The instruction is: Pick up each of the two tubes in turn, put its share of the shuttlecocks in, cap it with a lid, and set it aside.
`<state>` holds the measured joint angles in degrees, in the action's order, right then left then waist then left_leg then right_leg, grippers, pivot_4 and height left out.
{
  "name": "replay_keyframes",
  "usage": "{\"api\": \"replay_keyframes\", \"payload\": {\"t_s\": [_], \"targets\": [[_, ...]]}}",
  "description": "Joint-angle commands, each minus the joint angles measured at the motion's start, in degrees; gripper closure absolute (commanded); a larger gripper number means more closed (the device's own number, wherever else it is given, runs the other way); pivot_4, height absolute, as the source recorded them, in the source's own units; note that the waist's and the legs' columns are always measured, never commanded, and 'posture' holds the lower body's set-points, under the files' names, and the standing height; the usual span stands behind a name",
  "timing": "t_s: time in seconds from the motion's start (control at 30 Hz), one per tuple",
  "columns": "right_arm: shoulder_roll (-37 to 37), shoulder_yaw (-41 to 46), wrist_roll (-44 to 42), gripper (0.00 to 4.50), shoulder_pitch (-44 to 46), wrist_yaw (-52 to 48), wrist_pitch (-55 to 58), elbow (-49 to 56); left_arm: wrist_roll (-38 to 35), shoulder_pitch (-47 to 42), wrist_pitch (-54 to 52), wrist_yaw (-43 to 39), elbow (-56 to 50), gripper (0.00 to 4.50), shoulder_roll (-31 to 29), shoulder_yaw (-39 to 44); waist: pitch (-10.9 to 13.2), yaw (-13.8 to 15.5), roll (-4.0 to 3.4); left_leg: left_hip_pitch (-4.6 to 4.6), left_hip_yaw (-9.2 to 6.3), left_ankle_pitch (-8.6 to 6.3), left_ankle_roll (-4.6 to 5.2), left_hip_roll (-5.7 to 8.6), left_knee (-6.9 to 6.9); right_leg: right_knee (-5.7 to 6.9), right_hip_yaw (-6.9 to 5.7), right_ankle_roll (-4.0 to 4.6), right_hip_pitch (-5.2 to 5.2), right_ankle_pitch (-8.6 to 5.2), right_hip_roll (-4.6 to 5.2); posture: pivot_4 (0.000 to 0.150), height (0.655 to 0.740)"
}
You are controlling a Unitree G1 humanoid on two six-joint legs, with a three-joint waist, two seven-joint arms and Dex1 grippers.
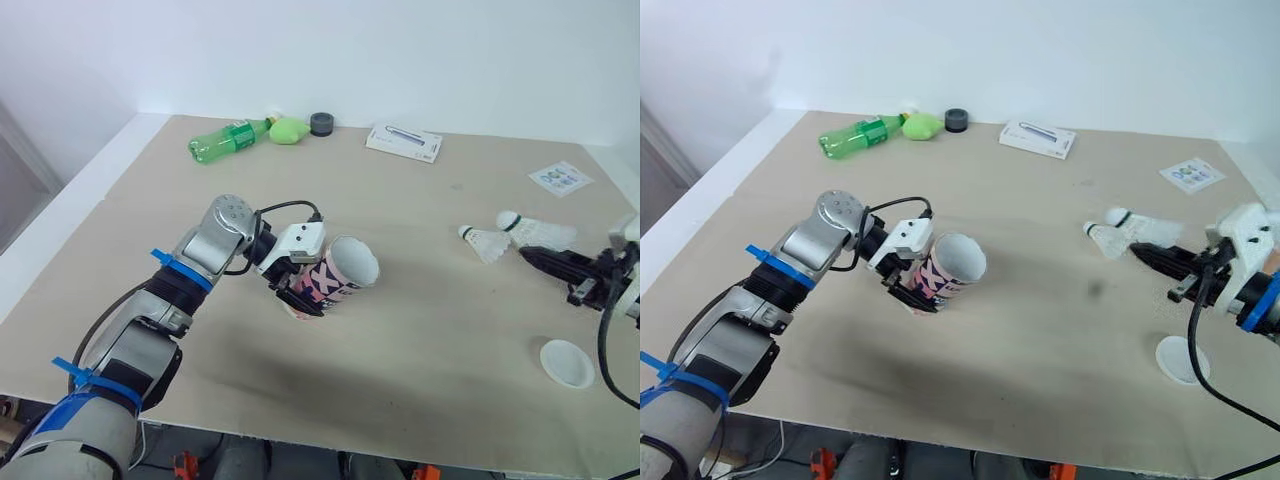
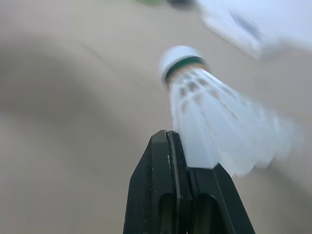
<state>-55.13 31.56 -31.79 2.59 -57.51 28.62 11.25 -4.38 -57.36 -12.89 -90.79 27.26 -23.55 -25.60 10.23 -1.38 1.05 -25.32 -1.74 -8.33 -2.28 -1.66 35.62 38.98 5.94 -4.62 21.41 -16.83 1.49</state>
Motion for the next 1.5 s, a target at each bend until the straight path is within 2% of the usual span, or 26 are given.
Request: {"api": "replay_keyframes", "payload": {"t_s": [0.03,0.17,0.33,0.53,0.67,0.83,0.87,0.9,1.0,1.03,1.13,1.27,1.4,1.5], "targets": [[-4.6,-1.8,-1.9,4.31,0.0,-2.0,0.9,14.5,1.0,-0.3,0.3,0.0,0.6,1.14,0.3,-0.2,0.0,0.0,-0.04,-0.02,0.0,0.0,-0.01,0.0,0.0,0.0,0.0,0.16,0.03,-0.1,0.01,0.15,0.7294],[-8.9,-9.4,-1.9,4.31,8.1,-2.4,0.0,21.6,1.4,-1.0,1.0,-0.1,1.9,1.14,0.5,0.0,0.0,-0.2,-0.03,0.0,0.04,-0.01,-0.02,-0.02,-0.01,0.0,0.03,0.24,0.06,-0.14,0.01,0.15,0.7294],[-8.6,-20.0,1.3,4.31,19.2,-2.0,-2.2,22.1,1.7,-0.9,1.0,-0.2,1.7,1.14,0.8,0.1,0.1,0.0,0.27,-0.1,0.01,-0.01,-0.02,-0.07,-0.01,-0.09,-0.08,0.34,0.1,-0.16,0.04,0.15,0.7294],[-9.2,-27.2,6.8,4.31,20.5,-4.6,-6.1,22.4,1.5,-0.9,0.6,0.0,1.4,1.14,0.8,0.6,0.1,0.1,0.27,-0.29,-0.03,-0.04,-0.05,-0.02,-0.11,-0.11,-0.13,0.14,0.25,-0.1,0.08,0.15,0.7294],[-7.4,-32.5,10.1,4.31,25.3,-5.4,-7.8,21.3,1.7,-0.8,0.6,0.0,1.5,1.14,0.6,0.7,0.1,0.0,0.26,-0.3,-0.04,-0.05,-0.06,-0.04,-0.14,-0.05,-0.15,0.13,0.33,-0.14,0.05,0.15,0.7294],[-3.3,-37.0,12.0,2.58,33.4,-4.6,-6.0,17.8,1.8,-1.1,0.6,0.0,1.7,1.14,0.9,0.8,0.1,0.0,0.26,-0.3,-0.03,-0.03,-0.05,-0.08,-0.11,0.0,-0.15,0.18,0.38,-0.09,0.03,0.15,0.7294],[-3.0,-37.2,12.2,2.12,34.1,-4.5,-6.0,17.6,1.8,-1.2,0.6,0.1,1.7,1.14,0.9,0.8,0.1,-0.1,0.26,-0.3,-0.02,-0.03,-0.06,-0.09,-0.11,0.0,-0.14,0.18,0.39,-0.1,0.02,0.15,0.7294],[-2.8,-37.2,12.3,2.12,34.5,-4.4,-6.2,17.5,1.8,-1.3,0.6,0.1,1.8,1.14,1.0,0.8,0.1,-0.1,0.25,-0.3,0.0,-0.03,-0.06,-0.09,-0.11,0.0,-0.12,0.18,0.4,-0.09,0.02,0.15,0.7294],[-2.2,-34.9,9.7,1.11,35.0,-5.0,-5.0,17.2,1.9,-1.3,0.7,0.1,2.0,1.14,1.2,1.0,0.1,0.1,0.26,-0.37,-0.09,-0.03,-0.06,-0.08,-0.12,0.02,-0.18,0.2,0.43,-0.1,0.0,0.15,0.7294],[-2.5,-33.3,8.4,0.91,34.5,-5.5,-4.6,17.3,1.9,-1.3,0.6,0.1,1.9,1.14,1.2,1.0,0.1,0.1,0.26,-0.38,-0.08,-0.03,-0.06,-0.07,-0.12,0.02,-0.17,0.2,0.43,-0.1,0.01,0.15,0.7294],[-4.7,-26.5,4.6,0.91,29.6,-7.3,-3.1,16.6,1.9,-1.2,0.5,0.0,1.8,1.14,1.2,1.0,0.1,0.1,0.26,-0.41,-0.13,-0.03,-0.06,-0.06,-0.13,0.03,-0.21,0.22,0.42,-0.09,0.01,0.15,0.7294],[-5.7,-15.8,2.8,0.91,18.1,-6.5,1.1,13.7,1.9,-0.9,0.5,-0.2,1.4,1.14,1.1,1.0,0.1,0.2,0.29,-0.46,-0.15,-0.04,-0.05,-0.04,-0.09,0.0,-0.24,0.22,0.41,-0.08,0.04,0.15,0.7294],[-3.6,-9.2,6.1,0.91,5.7,-3.3,1.2,10.4,2.0,-1.0,0.7,-0.3,1.7,1.14,1.0,1.2,0.1,0.1,0.24,-0.43,-0.17,-0.02,-0.03,-0.04,-0.09,0.06,-0.24,0.19,0.43,-0.08,0.0,0.15,0.7294],[-0.3,-8.9,8.8,0.91,1.5,0.1,-1.6,4.1,2.1,-1.1,1.0,-0.5,2.2,1.14,1.2,1.2,0.1,0.0,0.26,-0.38,-0.16,-0.02,-0.03,-0.06,-0.05,0.06,-0.21,0.16,0.38,-0.08,-0.03,0.15,0.7294]]}}
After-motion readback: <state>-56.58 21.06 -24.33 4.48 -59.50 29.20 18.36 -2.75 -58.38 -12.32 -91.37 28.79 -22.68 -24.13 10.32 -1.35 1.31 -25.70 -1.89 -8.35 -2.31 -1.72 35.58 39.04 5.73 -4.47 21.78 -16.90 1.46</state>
